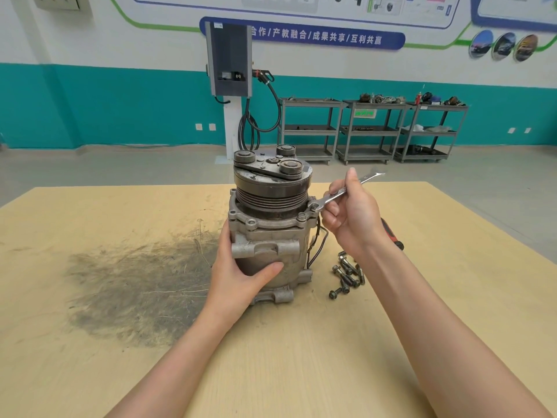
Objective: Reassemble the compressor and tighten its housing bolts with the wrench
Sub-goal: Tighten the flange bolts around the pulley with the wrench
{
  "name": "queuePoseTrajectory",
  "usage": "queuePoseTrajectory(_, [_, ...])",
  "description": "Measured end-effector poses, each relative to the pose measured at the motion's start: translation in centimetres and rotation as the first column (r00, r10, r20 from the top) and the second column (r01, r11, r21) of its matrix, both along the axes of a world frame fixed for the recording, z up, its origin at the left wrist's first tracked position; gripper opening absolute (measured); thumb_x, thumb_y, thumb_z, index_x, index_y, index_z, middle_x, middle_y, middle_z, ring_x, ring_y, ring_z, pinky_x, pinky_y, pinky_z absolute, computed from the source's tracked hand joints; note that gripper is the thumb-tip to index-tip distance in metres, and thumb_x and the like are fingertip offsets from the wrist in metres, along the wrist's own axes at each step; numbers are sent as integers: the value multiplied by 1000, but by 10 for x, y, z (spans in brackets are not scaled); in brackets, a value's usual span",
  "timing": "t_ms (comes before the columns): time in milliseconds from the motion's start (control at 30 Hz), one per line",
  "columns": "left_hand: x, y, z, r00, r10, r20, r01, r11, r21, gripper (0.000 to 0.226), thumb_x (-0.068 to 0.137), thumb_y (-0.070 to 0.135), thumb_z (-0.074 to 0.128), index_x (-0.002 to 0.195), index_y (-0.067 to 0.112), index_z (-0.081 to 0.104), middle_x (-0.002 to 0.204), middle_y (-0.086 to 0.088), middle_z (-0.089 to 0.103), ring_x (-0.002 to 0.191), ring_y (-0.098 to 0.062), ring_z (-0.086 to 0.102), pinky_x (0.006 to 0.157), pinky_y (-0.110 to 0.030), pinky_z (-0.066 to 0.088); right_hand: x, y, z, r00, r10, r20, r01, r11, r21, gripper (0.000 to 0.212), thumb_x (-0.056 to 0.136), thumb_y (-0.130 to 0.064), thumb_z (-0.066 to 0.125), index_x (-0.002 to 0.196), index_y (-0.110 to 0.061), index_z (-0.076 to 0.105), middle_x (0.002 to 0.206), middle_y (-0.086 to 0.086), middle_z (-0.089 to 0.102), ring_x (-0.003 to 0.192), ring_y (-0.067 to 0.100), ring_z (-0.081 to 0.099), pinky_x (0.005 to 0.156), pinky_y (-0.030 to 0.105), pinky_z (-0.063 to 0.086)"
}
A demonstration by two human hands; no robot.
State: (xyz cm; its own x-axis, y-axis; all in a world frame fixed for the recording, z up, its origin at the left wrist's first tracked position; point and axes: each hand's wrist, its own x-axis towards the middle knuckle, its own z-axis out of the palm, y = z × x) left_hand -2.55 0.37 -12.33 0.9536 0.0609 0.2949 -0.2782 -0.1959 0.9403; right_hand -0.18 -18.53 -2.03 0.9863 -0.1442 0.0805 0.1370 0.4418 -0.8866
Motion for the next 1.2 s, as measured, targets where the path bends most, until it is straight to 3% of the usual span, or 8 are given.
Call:
queuePoseTrajectory(433, [0,-1,0,1000,4,-3,-4,1000,-1,102,66,28,90,147,36,28,141,10,54,133,-7,48,115,-37,38,9,-8,-2,977,143,-161,-131,988,78,47,104,-49,28,80,-15,49,45,-3,39,37,9,37,36,17,29])
queuePoseTrajectory(667, [-1,0,1,1000,-3,-4,3,1000,-4,108,67,28,91,152,30,26,142,9,54,134,-8,47,115,-42,38,12,-10,5,973,135,-189,-138,990,-5,43,105,-44,33,80,-14,50,44,-3,42,35,7,40,34,15,30])
queuePoseTrajectory(933, [-2,-1,4,1000,-10,-2,10,1000,-8,115,54,50,87,151,28,29,141,7,55,133,-10,48,114,-44,40,24,-8,13,966,167,-196,-196,970,-143,39,105,-39,37,76,-15,48,41,-6,34,33,5,32,32,14,24])
queuePoseTrajectory(1067, [-2,-1,5,1000,-9,6,9,1000,-7,109,59,39,91,150,26,31,140,7,56,132,-9,49,114,-44,39,22,-2,1,989,78,-124,-91,990,-103,40,106,-39,34,77,-15,48,42,-6,33,35,7,29,34,17,22])
queuePoseTrajectory(1200, [-3,-2,6,1000,-9,1,9,1000,-16,116,51,54,83,150,23,31,140,4,56,133,-12,49,114,-44,40,12,8,-12,986,-166,28,167,984,-53,42,108,-34,30,74,-13,46,41,-5,31,36,9,28,37,19,22])
